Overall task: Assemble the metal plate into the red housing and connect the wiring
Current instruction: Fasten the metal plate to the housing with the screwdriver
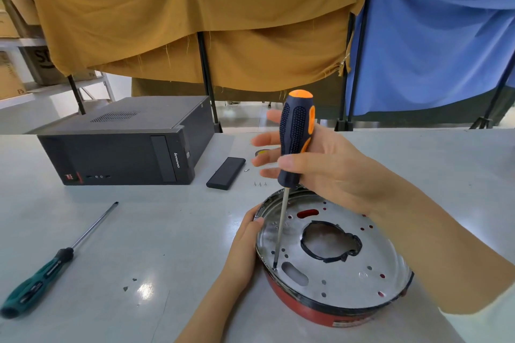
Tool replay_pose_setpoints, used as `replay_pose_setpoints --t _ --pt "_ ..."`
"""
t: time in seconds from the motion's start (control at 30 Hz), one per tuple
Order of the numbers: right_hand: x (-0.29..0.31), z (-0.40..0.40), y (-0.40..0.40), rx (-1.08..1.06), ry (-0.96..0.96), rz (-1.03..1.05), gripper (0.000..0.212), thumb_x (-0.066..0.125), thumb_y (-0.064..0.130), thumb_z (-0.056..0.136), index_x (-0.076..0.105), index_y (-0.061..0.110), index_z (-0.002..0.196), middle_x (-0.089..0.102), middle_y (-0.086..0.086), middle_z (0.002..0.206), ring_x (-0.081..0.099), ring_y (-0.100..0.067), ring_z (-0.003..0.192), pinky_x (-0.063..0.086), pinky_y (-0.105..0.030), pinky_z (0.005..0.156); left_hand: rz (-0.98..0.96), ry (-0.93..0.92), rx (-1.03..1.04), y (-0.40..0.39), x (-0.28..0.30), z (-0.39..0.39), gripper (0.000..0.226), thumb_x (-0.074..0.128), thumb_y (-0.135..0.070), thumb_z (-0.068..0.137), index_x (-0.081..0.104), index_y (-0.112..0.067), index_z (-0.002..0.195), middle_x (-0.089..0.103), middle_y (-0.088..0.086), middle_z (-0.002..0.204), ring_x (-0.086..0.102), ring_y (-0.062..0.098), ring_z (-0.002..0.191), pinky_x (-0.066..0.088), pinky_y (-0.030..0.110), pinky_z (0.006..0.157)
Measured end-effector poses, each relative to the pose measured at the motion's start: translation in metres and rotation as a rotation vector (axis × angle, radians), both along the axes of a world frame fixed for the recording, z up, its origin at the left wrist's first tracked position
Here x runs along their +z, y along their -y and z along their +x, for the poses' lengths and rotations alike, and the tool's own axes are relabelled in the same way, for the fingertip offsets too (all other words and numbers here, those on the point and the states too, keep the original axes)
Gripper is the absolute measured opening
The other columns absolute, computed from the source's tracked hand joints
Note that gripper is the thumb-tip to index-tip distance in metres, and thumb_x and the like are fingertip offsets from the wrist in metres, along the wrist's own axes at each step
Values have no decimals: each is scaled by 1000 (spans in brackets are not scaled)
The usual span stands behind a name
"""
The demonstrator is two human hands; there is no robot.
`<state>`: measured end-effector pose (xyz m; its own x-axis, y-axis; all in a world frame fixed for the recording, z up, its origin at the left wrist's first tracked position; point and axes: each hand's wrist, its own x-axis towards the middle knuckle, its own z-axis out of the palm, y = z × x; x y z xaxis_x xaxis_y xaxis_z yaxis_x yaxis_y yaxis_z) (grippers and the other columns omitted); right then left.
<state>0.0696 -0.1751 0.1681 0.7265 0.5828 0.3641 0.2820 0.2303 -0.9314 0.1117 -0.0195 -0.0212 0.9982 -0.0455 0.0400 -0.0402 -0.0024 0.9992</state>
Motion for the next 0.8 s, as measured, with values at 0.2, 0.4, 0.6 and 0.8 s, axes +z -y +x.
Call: replay_pose_setpoints --t 0.2,0.4,0.6,0.8 --pt "2 -5 -7 -204 113 -94 34 72 13 78 55 15 107 72 0 89 71 -21 83 58 -34 76 -9 -25 1 -1 0 -2 21 46 -25 101 61 -32 114 74 -17 99 70 -1 88 50 8 63" --pt "4 -3 -10 -168 87 -87 38 69 13 82 50 16 114 68 7 87 66 -15 81 55 -31 76 -13 -42 17 1 4 -2 21 46 -23 101 61 -27 115 75 -18 93 70 -2 83 50 7 60" --pt "0 -2 -1 -142 103 -80 38 62 7 82 54 17 117 71 -1 101 68 -22 95 55 -36 86 -39 -51 -6 -1 3 -4 21 47 -25 101 61 -34 114 74 -19 97 70 0 87 52 12 65" --pt "-5 5 -13 -392 150 -79 39 77 9 77 51 20 105 67 1 84 66 -20 81 54 -31 70 -39 -55 2 1 6 -4 24 47 -23 100 63 -30 116 75 -13 100 71 4 91 53 15 68"
